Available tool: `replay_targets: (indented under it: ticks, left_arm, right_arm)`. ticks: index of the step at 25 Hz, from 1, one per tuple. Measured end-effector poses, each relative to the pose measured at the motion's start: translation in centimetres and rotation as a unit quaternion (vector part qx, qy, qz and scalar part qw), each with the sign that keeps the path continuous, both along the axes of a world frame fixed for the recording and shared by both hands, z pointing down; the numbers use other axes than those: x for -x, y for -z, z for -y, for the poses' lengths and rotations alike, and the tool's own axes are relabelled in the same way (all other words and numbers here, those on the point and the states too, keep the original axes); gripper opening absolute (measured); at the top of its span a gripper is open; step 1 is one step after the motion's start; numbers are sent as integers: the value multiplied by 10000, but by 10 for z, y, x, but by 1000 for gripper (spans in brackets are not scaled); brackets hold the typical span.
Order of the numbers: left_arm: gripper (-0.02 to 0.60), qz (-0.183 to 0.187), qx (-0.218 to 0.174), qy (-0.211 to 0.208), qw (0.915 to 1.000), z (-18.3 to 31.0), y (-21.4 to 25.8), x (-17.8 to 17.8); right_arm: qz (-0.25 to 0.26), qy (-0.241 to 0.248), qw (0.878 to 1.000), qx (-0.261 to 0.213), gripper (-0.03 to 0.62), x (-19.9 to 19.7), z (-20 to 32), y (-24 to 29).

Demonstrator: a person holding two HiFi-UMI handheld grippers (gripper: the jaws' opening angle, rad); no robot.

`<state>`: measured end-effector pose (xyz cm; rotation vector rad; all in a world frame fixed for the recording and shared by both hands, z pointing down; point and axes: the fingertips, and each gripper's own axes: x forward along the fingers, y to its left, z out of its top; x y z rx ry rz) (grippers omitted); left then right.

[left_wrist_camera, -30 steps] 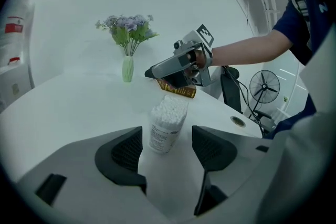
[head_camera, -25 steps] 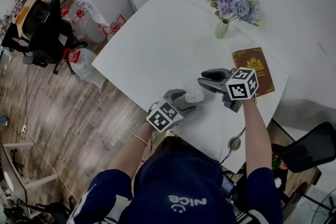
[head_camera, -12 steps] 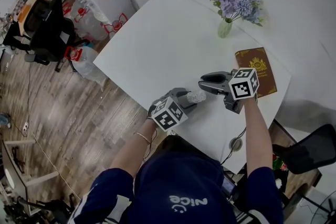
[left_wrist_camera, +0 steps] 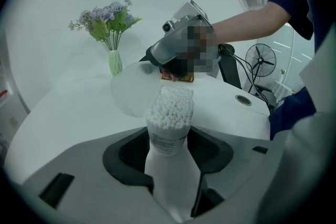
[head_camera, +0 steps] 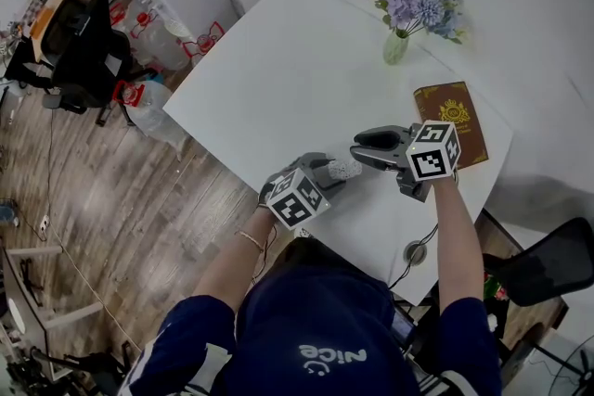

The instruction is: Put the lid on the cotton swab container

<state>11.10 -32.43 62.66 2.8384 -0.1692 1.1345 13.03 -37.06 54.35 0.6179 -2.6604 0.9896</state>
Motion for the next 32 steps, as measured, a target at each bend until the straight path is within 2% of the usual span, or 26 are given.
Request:
replay_targets:
  ticks: [9,15,25,32]
  left_arm:
    - [242,-34,78,244,9997,1,-2,0]
    - [241,-18,66,259,9996,0,0,2]
    - [241,-85,103,291,9995,0,0,3]
    - [241,-126,115,365,9992,-1,0,3]
  right_arm:
    - [-88,383,9992,91,130,11,-22,4]
    - [-160,355,9991,184,130,17,-26,3]
    - [-487,-8,9988,69,87,21,-29,-3]
    - [-1103,-347,9926,-363,84,23,-34,-8]
